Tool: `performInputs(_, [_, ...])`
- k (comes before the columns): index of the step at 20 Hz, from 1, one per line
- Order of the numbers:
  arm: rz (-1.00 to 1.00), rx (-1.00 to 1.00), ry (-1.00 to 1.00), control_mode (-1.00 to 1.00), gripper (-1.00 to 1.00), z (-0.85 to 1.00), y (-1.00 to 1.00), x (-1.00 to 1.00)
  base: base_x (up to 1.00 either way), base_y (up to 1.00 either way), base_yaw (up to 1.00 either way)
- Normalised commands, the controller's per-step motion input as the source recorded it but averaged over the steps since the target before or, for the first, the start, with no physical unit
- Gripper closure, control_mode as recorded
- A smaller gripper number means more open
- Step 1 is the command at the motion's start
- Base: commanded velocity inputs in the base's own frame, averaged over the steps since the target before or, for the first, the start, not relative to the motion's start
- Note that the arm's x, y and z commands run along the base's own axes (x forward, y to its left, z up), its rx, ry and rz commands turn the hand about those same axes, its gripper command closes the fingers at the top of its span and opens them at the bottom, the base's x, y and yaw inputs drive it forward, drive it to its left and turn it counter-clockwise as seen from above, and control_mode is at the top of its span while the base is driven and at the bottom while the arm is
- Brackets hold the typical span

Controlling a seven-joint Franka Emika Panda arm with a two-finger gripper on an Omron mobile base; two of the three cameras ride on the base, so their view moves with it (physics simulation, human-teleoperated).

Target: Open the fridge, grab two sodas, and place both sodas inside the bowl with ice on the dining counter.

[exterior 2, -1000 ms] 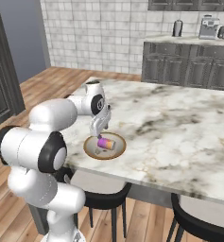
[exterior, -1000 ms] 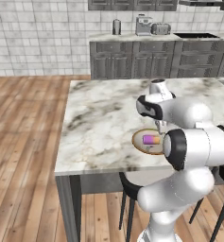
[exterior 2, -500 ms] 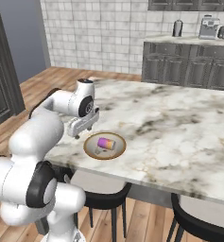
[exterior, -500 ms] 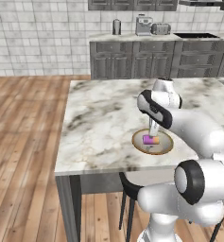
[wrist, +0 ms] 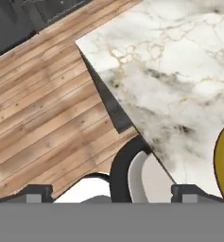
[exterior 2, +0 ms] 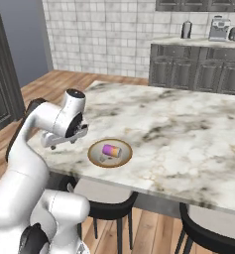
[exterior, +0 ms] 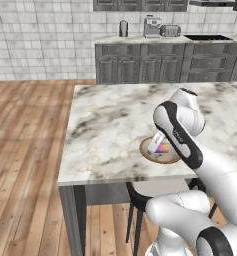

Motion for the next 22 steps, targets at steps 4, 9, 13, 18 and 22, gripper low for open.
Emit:
performInputs(4, [-0.31,0.16,-0.03,-1.0,-1.0,0.43,0.24,-1.0,0.0,0.0,0.0])
performInputs(9, [-0.37,0.09,-0.06,-1.0,-1.0,0.3,0.17,-1.0,0.0,0.0,0.0])
performInputs(13, [-0.39,-0.03,-0.14,-1.0,-1.0,0.24,0.06,-0.93,0.0,0.0,0.0])
performInputs(18, [-0.34,-0.06,-0.19,-1.0,-1.0,0.39,0.0,-0.81,0.0,0.0,0.0])
performInputs(22, [-0.17,-0.06,-0.16,-1.0,-1.0,0.12,-0.29,-0.75,0.0,0.0,0.0])
